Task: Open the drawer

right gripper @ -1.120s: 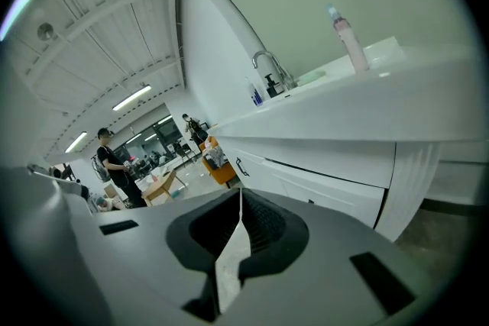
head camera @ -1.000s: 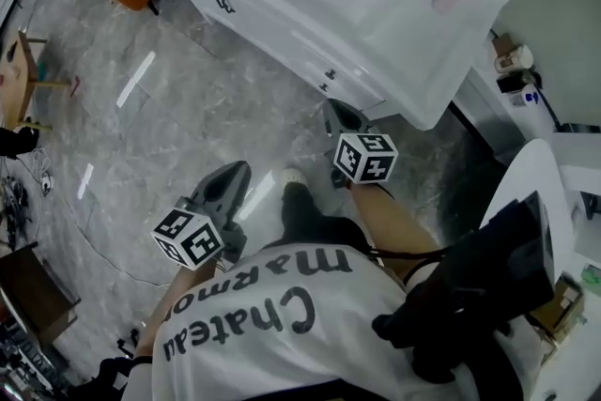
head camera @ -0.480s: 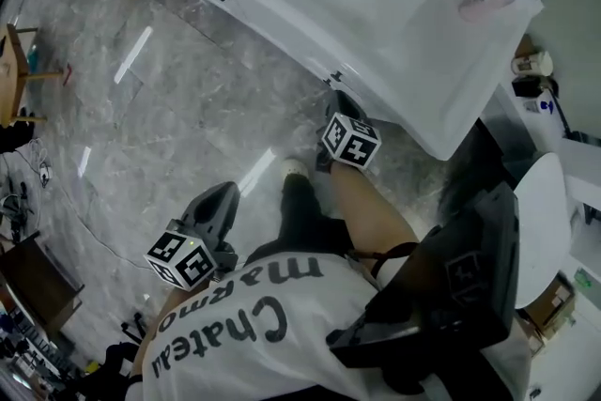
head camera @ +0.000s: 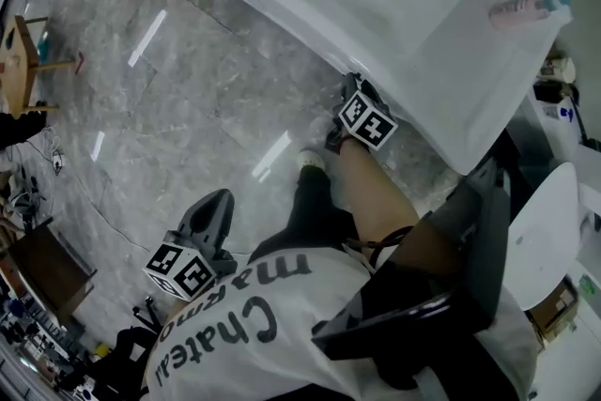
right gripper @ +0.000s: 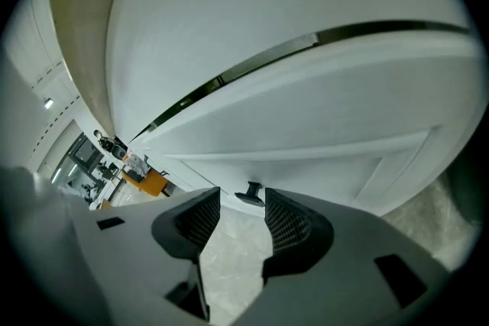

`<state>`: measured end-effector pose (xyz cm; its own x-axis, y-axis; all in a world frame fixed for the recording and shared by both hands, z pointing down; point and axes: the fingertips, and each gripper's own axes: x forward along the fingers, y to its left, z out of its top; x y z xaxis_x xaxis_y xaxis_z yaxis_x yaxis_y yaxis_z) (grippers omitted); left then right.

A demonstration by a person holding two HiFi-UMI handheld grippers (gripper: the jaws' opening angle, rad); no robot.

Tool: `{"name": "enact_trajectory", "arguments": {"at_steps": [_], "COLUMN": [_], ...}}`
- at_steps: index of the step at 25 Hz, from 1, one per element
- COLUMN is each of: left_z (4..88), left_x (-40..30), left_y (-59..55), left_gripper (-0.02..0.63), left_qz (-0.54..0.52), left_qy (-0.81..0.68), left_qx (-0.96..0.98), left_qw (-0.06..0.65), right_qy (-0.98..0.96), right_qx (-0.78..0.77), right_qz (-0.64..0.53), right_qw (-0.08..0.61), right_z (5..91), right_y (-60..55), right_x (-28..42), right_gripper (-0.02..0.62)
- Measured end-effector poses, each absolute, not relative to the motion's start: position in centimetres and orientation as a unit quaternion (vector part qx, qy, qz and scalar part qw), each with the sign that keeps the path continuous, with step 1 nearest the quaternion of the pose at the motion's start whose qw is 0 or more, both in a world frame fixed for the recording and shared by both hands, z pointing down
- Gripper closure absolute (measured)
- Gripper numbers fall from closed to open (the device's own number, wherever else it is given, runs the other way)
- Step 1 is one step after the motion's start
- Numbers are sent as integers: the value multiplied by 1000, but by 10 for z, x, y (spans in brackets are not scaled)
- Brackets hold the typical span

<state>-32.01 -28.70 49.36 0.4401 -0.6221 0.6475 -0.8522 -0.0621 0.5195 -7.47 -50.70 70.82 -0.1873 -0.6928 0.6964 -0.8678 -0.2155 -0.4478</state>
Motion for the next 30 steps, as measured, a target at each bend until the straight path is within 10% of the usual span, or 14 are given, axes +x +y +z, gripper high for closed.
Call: {"name": "enact_trajectory", "arguments": {"at_steps": [30], "left_z": [514], "left_x": [-329], "left_y": [-297], "left_gripper": [609], "left_qz": [84], "left_qy": [-523], "left_qx": [708], "left_qw": [467], "right_qy": [-552], "right_qx": [655], "right_qz": [497], "right_qw": [136], "right_z": [729], "right_y": [-505], "right_x": [-80], "right_gripper": [465]}}
